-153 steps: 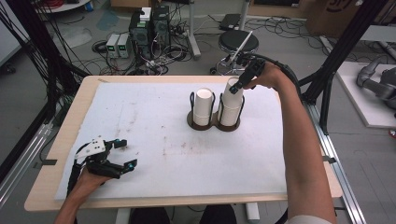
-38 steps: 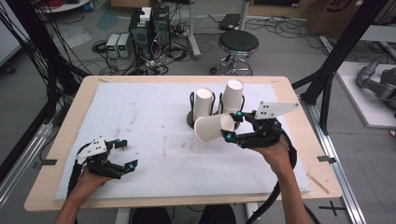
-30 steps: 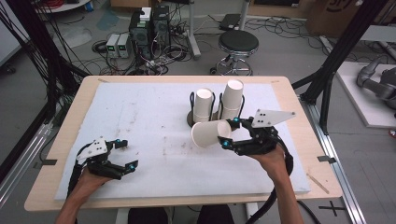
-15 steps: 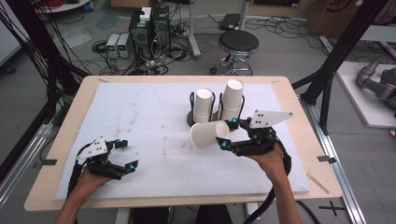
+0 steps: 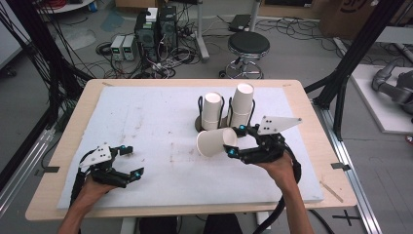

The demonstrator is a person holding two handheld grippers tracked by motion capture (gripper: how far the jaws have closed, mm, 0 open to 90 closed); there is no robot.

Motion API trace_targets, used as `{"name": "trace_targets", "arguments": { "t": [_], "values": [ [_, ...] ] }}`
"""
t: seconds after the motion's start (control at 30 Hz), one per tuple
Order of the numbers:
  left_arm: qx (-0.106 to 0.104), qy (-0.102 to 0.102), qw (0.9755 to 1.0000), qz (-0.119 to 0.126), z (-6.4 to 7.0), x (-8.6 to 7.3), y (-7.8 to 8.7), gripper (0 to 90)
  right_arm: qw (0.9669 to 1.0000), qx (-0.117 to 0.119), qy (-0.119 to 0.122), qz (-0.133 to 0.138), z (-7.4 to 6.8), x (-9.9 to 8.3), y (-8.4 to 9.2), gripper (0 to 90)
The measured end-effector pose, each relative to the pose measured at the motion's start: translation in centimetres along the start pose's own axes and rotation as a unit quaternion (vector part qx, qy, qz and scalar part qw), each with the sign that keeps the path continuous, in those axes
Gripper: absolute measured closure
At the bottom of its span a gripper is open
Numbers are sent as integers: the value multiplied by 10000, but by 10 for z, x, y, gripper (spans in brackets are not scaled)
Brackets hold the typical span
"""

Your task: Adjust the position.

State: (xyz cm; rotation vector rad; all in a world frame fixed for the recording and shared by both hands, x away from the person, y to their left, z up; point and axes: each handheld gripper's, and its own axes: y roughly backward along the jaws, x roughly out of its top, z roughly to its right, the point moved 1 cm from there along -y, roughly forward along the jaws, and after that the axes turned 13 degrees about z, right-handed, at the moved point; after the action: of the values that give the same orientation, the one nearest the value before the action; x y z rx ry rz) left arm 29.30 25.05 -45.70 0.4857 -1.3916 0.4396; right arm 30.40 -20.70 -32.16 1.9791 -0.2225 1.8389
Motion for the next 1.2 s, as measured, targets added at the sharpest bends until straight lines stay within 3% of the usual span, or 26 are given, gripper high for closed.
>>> {"name": "trace_targets", "arguments": {
  "t": [0.03, 0.07, 0.2, 0.57, 0.87, 1.2],
  "values": [
    [-7, 0, 10000, 13, 0, 0, 0, 49, 9999, 97, -110, -45, -2, 0, 0, 376],
    [-16, 10, 10000, 33, 0, 0, 0, 49, 10000, 5, 7, 15, 0, 0, 0, 376],
    [-94, 16, 9999, 47, 0, 5, 1, 49, 10000, 34, -17, 47, 1, 0, 1, 376],
    [-636, -230, 9976, 141, 6, 57, -5, 49, 9997, 171, -99, 113, 2, 0, -2, 376],
    [-1077, -204, 9935, 318, 13, 87, -17, 49, 9989, 425, -87, 199, -4, 2, -12, 376],
    [-1690, -294, 9852, 70, 30, 102, -49, 49, 9970, 697, -147, 298, -11, 2, -22, 376]
  ]
}}
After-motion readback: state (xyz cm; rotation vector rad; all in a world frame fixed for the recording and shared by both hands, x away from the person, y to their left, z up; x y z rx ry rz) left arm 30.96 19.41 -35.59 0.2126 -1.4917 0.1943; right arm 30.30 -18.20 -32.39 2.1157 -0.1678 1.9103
